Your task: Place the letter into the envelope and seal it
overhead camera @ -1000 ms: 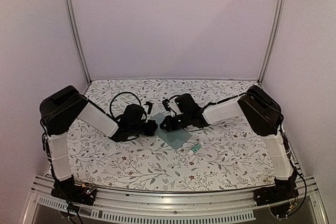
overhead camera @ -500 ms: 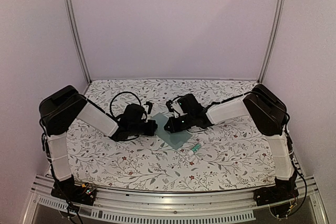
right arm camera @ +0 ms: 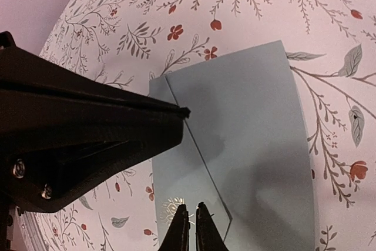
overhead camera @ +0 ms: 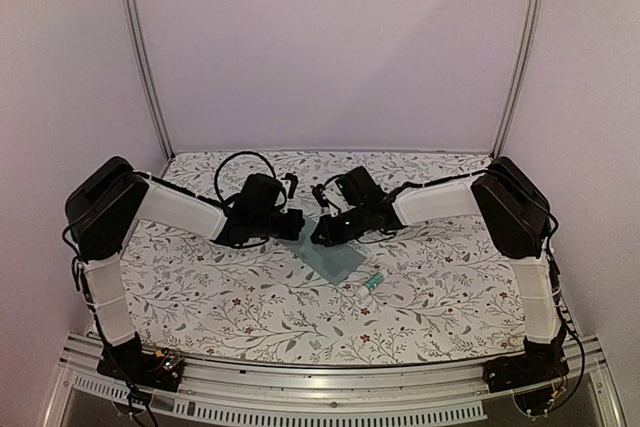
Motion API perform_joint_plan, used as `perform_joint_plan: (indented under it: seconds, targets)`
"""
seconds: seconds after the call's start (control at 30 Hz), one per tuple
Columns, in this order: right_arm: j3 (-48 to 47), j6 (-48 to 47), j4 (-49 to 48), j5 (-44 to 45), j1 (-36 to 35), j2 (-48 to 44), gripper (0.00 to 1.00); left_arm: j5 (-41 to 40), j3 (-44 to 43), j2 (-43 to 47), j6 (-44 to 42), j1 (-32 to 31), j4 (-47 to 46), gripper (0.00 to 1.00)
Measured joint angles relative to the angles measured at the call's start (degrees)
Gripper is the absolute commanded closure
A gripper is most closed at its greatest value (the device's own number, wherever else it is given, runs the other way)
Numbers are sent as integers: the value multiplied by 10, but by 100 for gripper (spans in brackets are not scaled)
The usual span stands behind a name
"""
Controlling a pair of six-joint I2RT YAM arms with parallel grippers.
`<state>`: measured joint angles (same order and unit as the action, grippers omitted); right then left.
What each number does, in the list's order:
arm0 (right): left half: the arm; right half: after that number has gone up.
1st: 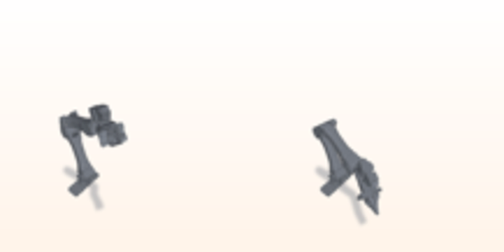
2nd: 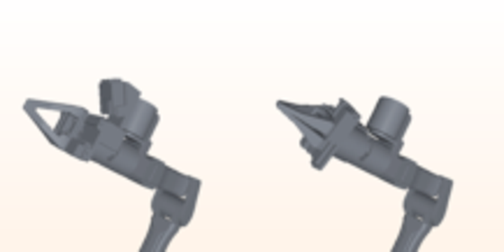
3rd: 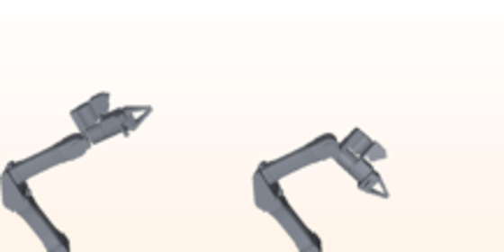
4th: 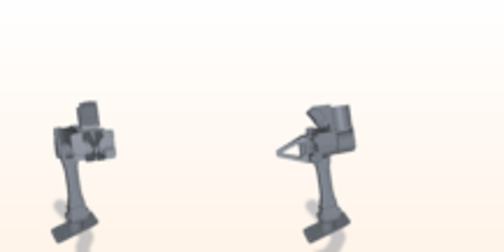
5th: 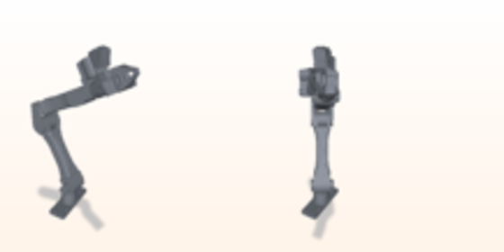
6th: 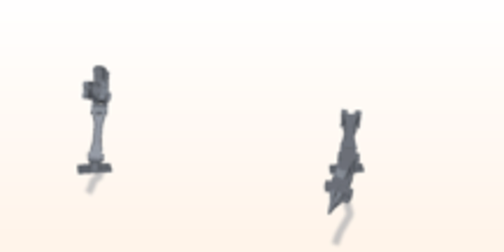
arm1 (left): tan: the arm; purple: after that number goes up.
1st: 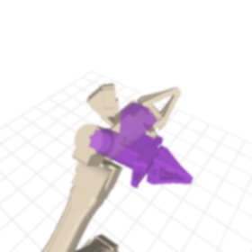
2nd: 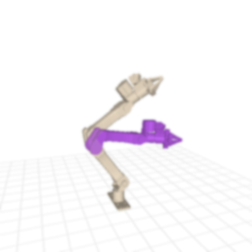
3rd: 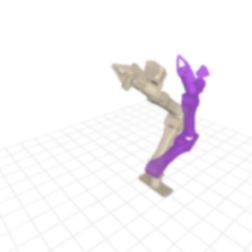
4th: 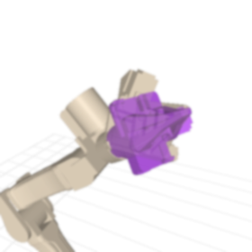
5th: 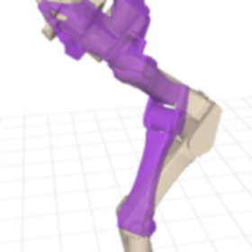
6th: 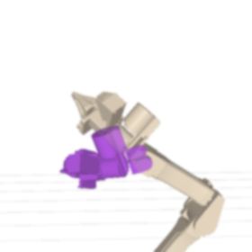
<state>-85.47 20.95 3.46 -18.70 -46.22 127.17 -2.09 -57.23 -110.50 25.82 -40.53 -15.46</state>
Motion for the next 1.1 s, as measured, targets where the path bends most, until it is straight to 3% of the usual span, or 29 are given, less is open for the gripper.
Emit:
perform_joint_plan:
  seconds: [0.13, 0.23, 0.3, 0.37, 0.47, 0.6, 0.8, 1.1]
  targets:
    - [-10, -9, 20, 0, 1, -29, 82, 1, -32, 27, -13, 8, 23, 100]
    - [-7, -21, 30, 11, 1, -65, 58, -3, -36, 70, -23, 14, 44, 96]
    - [8, -30, 33, 28, 2, -106, 45, -8, -32, 107, -31, 17, 55, 86]
    - [27, -35, 34, 46, 2, -148, 35, -17, -19, 155, -40, 21, 65, 68]
    - [70, -48, 34, 85, 3, -233, 22, -39, 9, 239, -54, 28, 76, 48]
    - [130, -63, 32, 146, 8, -340, 2, -77, 62, 354, -69, 40, 83, 28]
    - [242, -74, 24, 233, 15, -480, 1, -137, 147, 508, -90, 60, 118, 1]
    - [394, -90, -5, 365, 21, -669, 1, -251, 227, 686, -114, 80, 169, 0]
